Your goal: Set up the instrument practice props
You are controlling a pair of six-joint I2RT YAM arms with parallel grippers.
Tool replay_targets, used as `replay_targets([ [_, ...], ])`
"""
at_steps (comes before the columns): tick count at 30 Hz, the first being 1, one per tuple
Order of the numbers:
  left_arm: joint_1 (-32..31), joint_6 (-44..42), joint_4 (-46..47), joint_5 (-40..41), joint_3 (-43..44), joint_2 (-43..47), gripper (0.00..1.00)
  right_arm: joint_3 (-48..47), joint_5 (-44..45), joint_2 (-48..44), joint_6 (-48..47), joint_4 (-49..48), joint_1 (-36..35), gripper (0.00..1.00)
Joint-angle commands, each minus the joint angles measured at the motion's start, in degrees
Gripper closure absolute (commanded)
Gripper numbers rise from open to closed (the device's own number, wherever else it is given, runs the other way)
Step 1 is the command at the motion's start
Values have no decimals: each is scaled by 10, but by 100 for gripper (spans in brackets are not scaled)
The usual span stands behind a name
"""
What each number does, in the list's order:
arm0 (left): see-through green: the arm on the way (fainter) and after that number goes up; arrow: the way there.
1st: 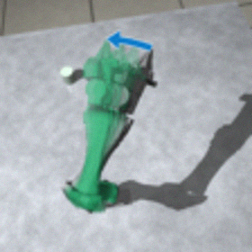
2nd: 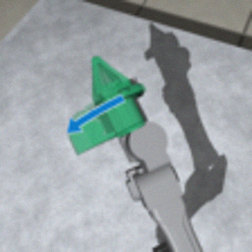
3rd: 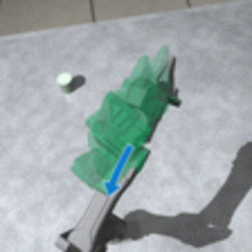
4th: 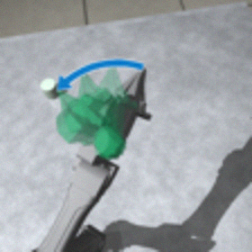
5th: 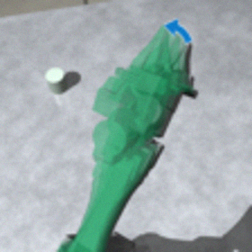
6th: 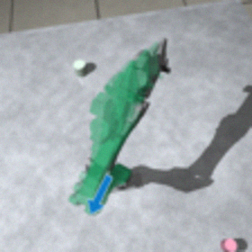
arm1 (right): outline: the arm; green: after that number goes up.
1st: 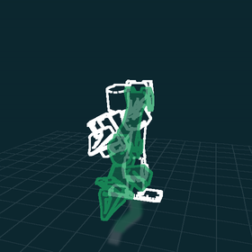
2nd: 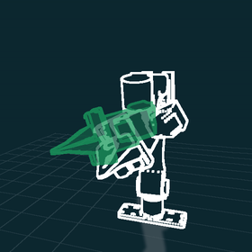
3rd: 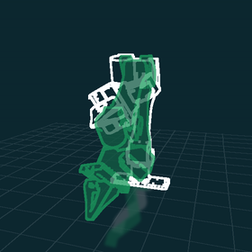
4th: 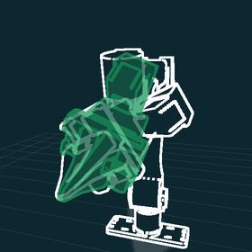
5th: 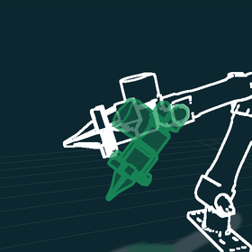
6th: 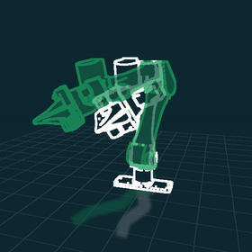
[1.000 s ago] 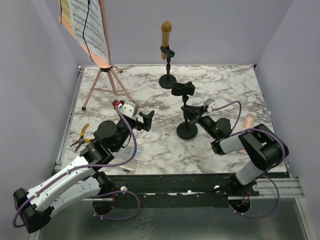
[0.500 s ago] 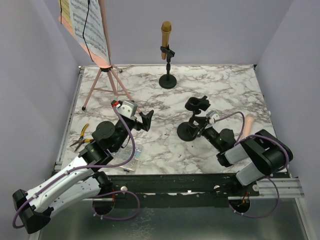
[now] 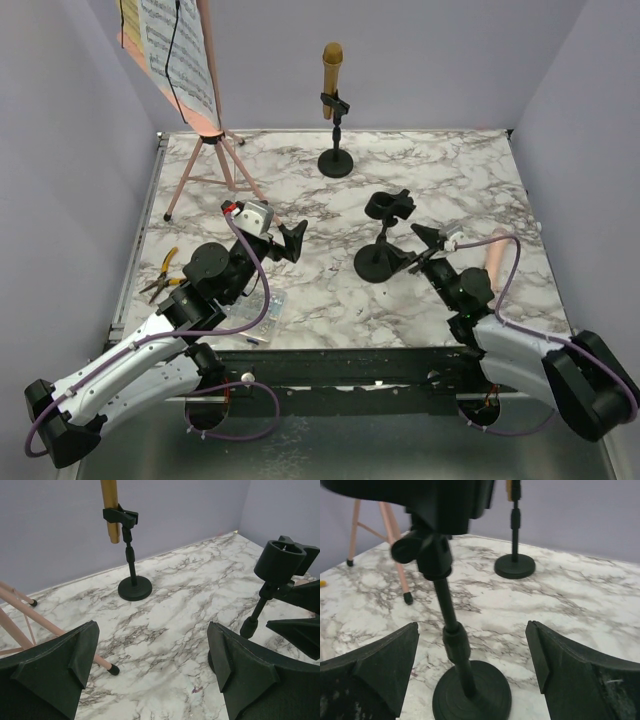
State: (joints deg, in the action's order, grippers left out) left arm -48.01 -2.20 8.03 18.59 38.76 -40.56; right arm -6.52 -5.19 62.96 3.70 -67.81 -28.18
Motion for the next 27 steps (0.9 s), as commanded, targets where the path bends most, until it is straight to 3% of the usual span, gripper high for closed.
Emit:
replay_targets([
  [1,-1,2,13,13,-1,3,1,36,130,-107,27,157,-2,1],
  [4,-1,5,15,18,-5,6,1,38,221,-190,83,251,-2,0],
  [6,0,6,18,21,-6,6,1,42,346,-226,146,294,-1,0],
  [8,-1,5,21,22,-8,5,1,32,484,-257,248,394,0,4],
  [10,-1,4,21,19,-6,2,1,8,547,-272,339,485,15,8],
  [13,-1,5,21,18,-7,3,1,-31,530,-238,334,505,70,10],
  [15,-1,5,21,19,-6,3,1,-85,493,-174,324,546,142,10],
  [18,-1,6,20,15,-5,9,1,-180,351,-46,307,628,305,9],
  [20,-1,7,20,15,-6,15,1,-261,262,50,300,706,375,6],
  [24,-1,5,21,22,-9,17,1,-393,307,212,360,848,380,0],
  [27,-1,4,20,19,-8,15,1,-420,339,273,376,891,381,0],
])
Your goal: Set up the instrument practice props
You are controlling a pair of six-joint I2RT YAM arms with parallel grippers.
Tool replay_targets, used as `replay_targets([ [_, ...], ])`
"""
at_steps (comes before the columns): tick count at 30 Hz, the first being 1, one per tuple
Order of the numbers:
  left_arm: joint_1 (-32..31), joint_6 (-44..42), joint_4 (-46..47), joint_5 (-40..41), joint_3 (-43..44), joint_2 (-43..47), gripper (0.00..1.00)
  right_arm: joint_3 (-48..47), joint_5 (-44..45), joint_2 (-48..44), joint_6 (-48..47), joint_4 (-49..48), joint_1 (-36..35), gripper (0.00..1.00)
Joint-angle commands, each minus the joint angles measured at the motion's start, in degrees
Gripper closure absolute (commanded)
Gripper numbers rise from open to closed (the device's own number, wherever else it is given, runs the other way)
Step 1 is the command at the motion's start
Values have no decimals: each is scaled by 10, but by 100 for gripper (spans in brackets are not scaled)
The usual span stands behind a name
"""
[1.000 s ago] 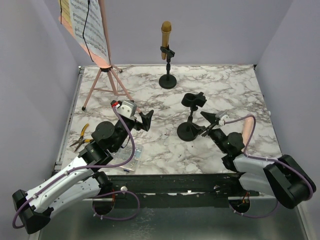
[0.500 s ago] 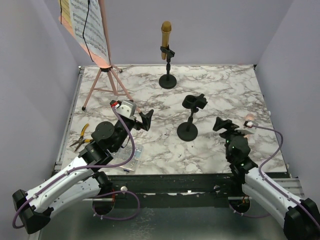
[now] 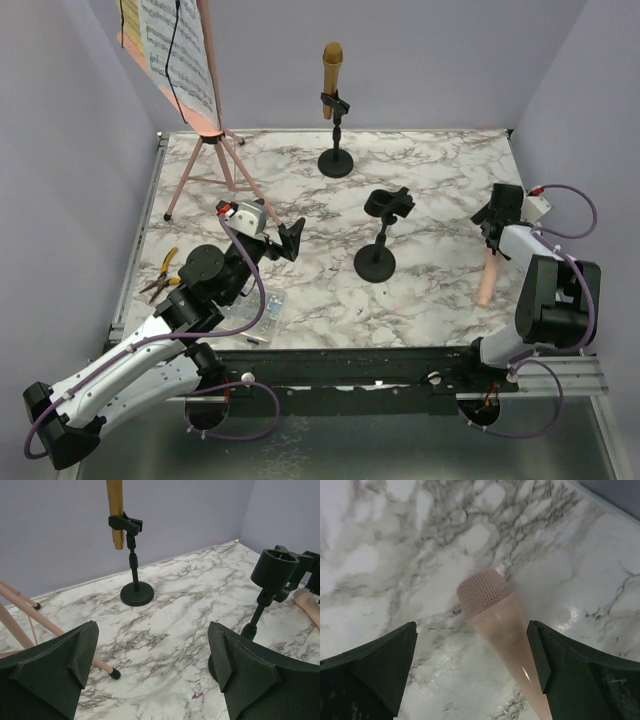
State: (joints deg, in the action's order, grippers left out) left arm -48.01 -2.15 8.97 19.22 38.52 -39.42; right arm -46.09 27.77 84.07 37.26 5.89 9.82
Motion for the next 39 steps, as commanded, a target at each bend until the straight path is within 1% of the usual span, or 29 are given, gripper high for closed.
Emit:
replay_targets([
  [1,-1,5,11,11,-6,3,1,-16,4,65,32,139,1,0],
  [4,-1,4,11,11,-4,2,1,-4,13,78,41,133,2,0],
  [6,-1,4,11,8,-4,1,1,-11,19,84,49,145,3,1],
  [8,-1,5,10,4,-3,3,1,-10,8,83,49,140,3,4],
  [12,-1,6,9,4,-3,6,1,-5,-33,84,38,122,3,14],
  [14,-1,6,9,6,-2,7,1,-4,-37,82,36,123,3,28],
  [15,-1,6,9,6,-2,7,1,0,-40,78,31,117,3,41],
  [16,-1,6,9,4,-1,7,1,10,-54,67,17,95,4,51],
  [17,-1,6,9,3,-1,7,1,22,-87,54,-13,67,3,60],
  [18,-1,6,9,2,-1,8,1,36,-121,38,-37,36,4,66],
  [19,-1,6,9,2,-1,8,1,46,-147,23,-53,12,3,69],
  [21,-1,6,8,1,0,9,1,58,-196,-10,-85,-19,3,79],
  [23,-1,6,8,2,0,10,1,64,-266,-53,-122,-45,3,99],
  [24,-1,6,8,2,-1,11,1,69,-334,-78,-144,-53,3,99],
  [26,-1,6,8,5,-1,11,1,94,-465,-151,-169,-135,3,99],
  [27,-1,6,8,5,-1,10,1,114,-515,-196,-175,-177,4,99],
  [29,-1,6,8,5,-1,8,1,149,-610,-279,-168,-291,3,100],
  [30,-1,6,9,4,-1,7,1,168,-655,-315,-161,-373,2,100],
  [32,-1,7,7,1,1,6,1,205,-723,-358,-129,-537,2,85],
  [33,-1,9,7,0,1,6,1,212,-741,-365,-111,-598,2,81],
  [34,-1,9,7,-1,0,6,1,210,-754,-364,-92,-656,2,81],
  [35,-1,10,7,-2,0,5,1,200,-774,-358,-79,-696,3,83],
  [36,-1,10,7,-2,0,6,1,185,-794,-348,-63,-731,2,91],
  [37,-1,10,7,-2,1,6,1,177,-810,-335,-34,-785,2,99],
  [38,-1,10,8,-2,1,7,1,172,-816,-321,-2,-855,2,99],
  [39,-1,10,7,-2,1,8,1,170,-815,-299,42,-949,3,99],
])
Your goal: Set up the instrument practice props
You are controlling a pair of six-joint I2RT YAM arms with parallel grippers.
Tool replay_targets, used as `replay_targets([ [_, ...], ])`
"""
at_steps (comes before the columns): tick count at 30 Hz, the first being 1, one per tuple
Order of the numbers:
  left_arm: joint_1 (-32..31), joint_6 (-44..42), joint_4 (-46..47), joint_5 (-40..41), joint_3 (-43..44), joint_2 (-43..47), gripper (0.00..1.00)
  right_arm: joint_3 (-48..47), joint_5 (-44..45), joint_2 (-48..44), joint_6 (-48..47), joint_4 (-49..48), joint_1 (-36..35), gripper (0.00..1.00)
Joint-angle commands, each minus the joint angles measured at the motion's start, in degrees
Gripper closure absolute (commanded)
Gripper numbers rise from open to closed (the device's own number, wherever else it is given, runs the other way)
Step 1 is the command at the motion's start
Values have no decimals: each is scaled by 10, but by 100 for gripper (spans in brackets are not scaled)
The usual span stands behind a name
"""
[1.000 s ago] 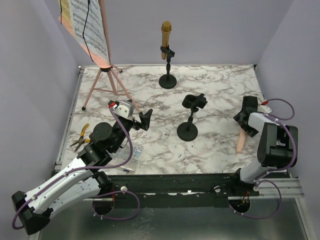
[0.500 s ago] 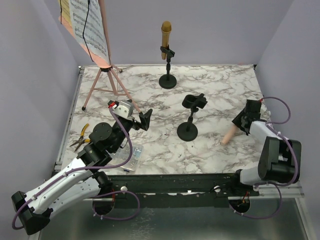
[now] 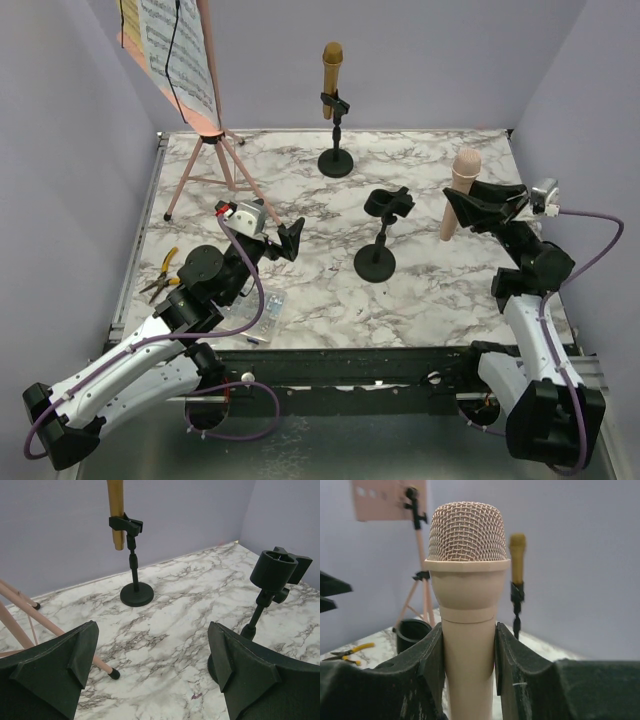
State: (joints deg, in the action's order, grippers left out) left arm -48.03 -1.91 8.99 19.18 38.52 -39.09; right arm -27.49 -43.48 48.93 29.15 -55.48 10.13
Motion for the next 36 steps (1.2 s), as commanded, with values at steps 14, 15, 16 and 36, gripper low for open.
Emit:
replay_targets([
  [14,-1,9,7,-4,0,5,1,-202,-42,160,154,-466,-145,99],
  [15,0,8,7,-4,1,6,1,-207,-35,165,144,-466,-153,99],
  [16,-1,8,7,-3,1,6,1,-213,-29,173,136,-466,-162,99],
  [36,-1,-3,7,7,-1,6,1,-238,9,280,36,-466,-292,99],
])
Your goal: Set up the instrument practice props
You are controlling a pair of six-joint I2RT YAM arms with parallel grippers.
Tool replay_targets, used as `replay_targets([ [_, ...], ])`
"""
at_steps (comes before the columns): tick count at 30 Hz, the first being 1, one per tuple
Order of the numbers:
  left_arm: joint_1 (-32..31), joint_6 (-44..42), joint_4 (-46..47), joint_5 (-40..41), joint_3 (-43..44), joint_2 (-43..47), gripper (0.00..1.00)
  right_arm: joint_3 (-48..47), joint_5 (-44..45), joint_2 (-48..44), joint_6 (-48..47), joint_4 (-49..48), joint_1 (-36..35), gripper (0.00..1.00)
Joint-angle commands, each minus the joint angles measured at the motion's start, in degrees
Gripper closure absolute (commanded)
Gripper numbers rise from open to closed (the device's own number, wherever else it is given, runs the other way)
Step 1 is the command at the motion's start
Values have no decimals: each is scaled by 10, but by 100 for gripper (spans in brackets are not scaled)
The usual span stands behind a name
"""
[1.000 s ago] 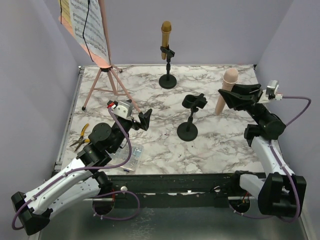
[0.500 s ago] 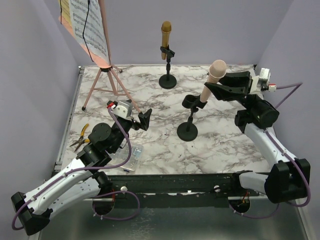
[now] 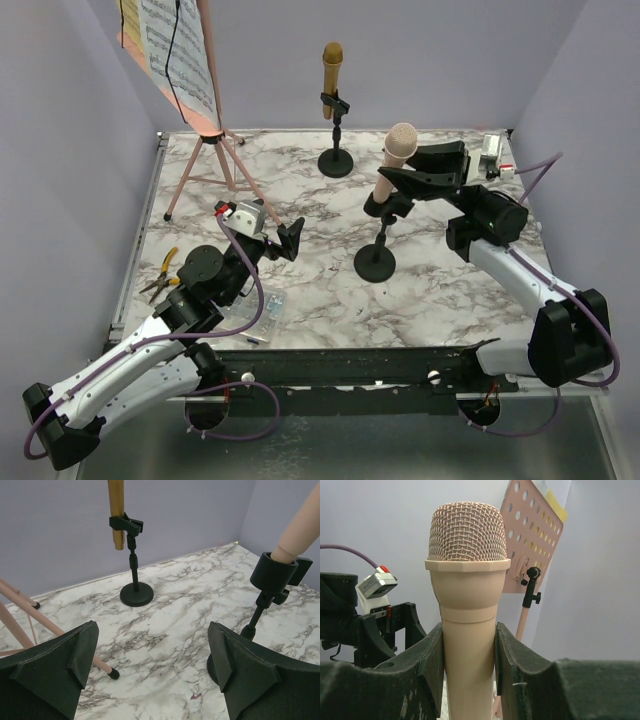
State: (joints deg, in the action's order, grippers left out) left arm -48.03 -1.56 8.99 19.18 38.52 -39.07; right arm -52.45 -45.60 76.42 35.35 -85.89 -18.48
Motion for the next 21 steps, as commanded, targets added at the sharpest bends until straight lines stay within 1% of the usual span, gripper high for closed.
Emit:
replay_targets([
  [1,0,-6,7,7,-1,7,1,15,33,5,-26,-162,-7,99],
  [4,-1,-6,7,6,0,6,1,34,48,-3,-33,-162,-7,99],
  [10,-1,-4,7,-1,1,5,1,84,112,-27,-44,-162,-7,99],
  [18,0,-4,7,1,0,6,1,112,134,-34,-41,-162,-11,99],
  [19,0,-4,7,1,1,6,1,116,133,-36,-45,-162,-12,96],
  [21,-1,-4,7,1,1,6,1,125,136,-40,-53,-163,-13,85],
])
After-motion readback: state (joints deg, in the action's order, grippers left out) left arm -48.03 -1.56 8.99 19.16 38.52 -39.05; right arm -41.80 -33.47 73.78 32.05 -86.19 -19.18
